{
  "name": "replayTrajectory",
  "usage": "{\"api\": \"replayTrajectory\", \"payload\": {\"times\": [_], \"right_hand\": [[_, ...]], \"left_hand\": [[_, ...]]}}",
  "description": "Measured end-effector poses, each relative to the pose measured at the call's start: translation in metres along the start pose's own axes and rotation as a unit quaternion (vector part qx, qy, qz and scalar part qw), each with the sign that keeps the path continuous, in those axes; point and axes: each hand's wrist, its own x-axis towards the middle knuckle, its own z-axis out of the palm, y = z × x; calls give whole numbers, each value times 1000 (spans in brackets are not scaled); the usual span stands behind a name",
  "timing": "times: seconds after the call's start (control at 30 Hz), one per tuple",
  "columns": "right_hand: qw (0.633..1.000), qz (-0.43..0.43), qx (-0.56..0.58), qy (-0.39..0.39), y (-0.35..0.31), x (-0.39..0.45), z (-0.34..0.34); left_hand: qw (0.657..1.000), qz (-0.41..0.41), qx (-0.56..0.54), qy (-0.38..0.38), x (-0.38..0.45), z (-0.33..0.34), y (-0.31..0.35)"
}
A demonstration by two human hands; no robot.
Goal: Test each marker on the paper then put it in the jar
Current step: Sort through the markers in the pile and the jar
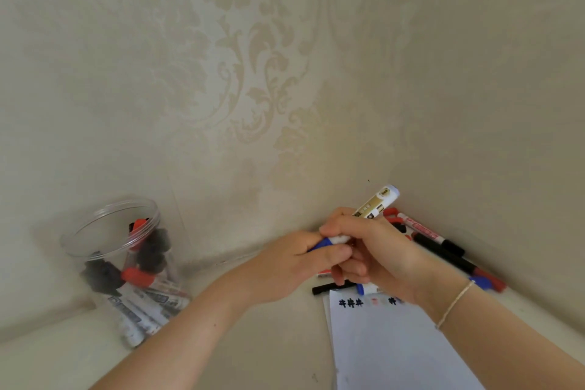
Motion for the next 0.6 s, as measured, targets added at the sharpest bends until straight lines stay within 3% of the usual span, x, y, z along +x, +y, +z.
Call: {"api": "replayTrajectory", "payload": {"times": [0.6], "right_hand": [[999, -1, 29, -15, 5, -4, -21]], "left_hand": [[984, -6, -157, -79, 19, 9, -8]]}}
